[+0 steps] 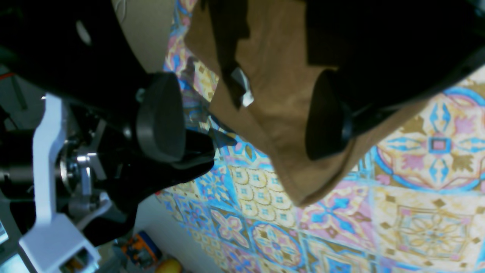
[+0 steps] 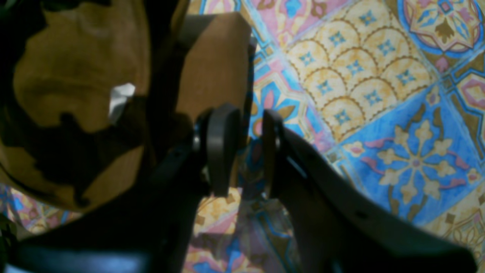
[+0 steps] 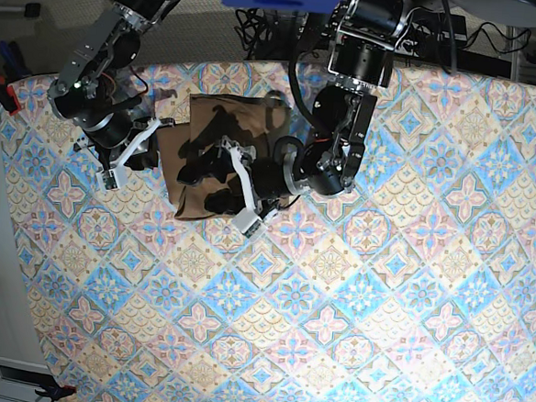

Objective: Layout the t-shirt on the table in an organized manner, then fold the t-shirt properly
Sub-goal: 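Press and square the folded bundle with both grippers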

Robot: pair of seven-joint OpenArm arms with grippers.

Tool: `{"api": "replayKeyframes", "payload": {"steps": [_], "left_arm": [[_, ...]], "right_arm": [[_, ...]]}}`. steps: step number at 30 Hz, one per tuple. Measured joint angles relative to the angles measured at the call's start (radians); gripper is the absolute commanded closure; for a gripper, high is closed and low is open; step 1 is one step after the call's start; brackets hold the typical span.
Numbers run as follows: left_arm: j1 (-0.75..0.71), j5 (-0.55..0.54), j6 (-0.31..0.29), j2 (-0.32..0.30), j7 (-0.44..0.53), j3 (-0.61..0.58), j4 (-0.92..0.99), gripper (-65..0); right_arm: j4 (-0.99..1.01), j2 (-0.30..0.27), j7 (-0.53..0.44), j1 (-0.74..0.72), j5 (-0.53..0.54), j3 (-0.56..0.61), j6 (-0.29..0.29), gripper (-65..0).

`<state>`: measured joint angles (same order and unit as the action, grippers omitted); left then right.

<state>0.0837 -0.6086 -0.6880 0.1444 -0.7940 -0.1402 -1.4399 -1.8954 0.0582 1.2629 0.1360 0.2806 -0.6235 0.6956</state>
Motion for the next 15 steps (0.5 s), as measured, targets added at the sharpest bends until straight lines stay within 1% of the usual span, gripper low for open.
{"api": "replayKeyframes", "payload": {"steps": [2, 6, 8, 10, 11, 13, 15], "left_arm": [[0.008, 0.002, 0.000, 0.000, 0.001, -0.003, -0.005, -48.4], [0.013, -0.004, 0.000, 0.000, 0.002, -0.001, -0.089, -48.3], [0.005, -0.005, 0.000, 0.001, 0.000, -0.001, -0.142, -46.0], [-0.015, 0.003, -0.003, -0.021, -0.003, -0.008, -0.218, -39.6], [-0.024, -0.001, -0.010, -0.045, -0.003, -0.013, -0.257, -34.9], [-0.034, -0.008, -0.012, -0.100, -0.012, -0.007, -0.311, -23.7], [-0.042, 0.006, -0.004, -0.156, -0.070, 0.000, -0.352, -11.7]], "right_arm": [[0.000, 0.001, 0.000, 0.000, 0.002, -0.012, 0.000, -14.1], [-0.002, 0.001, 0.000, 0.000, 0.002, -0.078, 0.000, -14.1], [-0.005, -0.003, 0.008, 0.003, -0.004, -0.092, 0.000, -14.1], [-0.006, -0.002, 0.007, 0.002, -0.002, -0.092, 0.000, -14.1], [-0.008, -0.002, 0.007, 0.002, 0.000, -0.090, 0.000, -14.0], [-0.008, 0.003, 0.007, 0.000, 0.000, -0.090, 0.000, -13.9], [-0.008, 0.002, 0.008, 0.000, 0.000, -0.090, 0.000, -11.6]]}}
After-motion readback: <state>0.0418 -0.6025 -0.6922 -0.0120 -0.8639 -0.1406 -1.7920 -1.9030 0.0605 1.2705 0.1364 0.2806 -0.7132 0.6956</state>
